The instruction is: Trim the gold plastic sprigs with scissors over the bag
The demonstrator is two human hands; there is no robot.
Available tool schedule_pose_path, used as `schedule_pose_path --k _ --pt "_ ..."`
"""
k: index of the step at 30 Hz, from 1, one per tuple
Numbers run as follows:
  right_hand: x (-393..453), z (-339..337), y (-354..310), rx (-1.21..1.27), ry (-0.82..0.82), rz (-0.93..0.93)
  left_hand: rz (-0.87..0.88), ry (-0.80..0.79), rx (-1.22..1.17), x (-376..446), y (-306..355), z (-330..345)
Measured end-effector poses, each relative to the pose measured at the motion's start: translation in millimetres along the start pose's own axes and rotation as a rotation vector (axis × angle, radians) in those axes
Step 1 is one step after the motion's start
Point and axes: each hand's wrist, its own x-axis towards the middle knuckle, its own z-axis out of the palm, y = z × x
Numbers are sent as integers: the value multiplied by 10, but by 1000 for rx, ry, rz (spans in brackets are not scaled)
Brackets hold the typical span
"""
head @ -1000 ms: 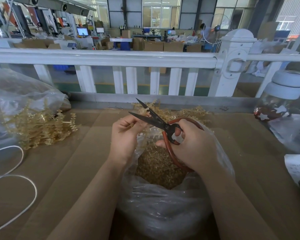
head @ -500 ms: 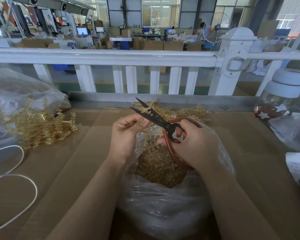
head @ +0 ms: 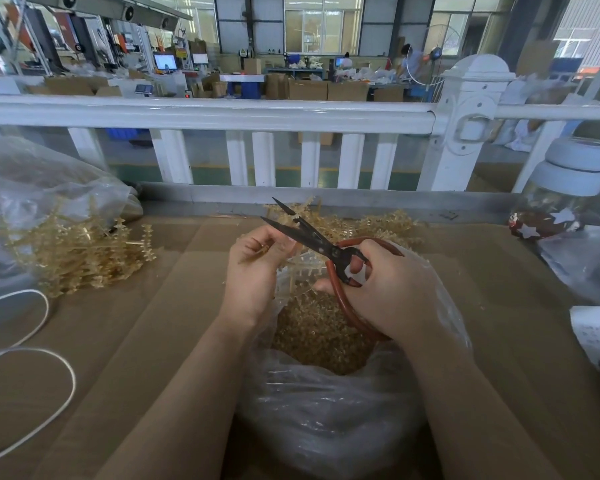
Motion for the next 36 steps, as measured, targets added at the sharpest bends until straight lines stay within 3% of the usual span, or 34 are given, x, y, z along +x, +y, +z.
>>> schedule_pose_path --k 8,14,17,23,29,36 --pt "7 28 25 53 9 10 -52 168 -49 43 -19 0" --pt "43 178 70 213 79 87 -57 36 13 -3 -37 31" --pt "80 305 79 450 55 162 -71 1 -10 -16 -34 71" --pt "125 379 90 594 19 248 -35 -24 64 -28 -21 77" --pt "127 346 74 568 12 277 -11 67 100 -22 -33 85" --pt "37 78 -24 266 -51 145 -18 96 -11 5 -13 58"
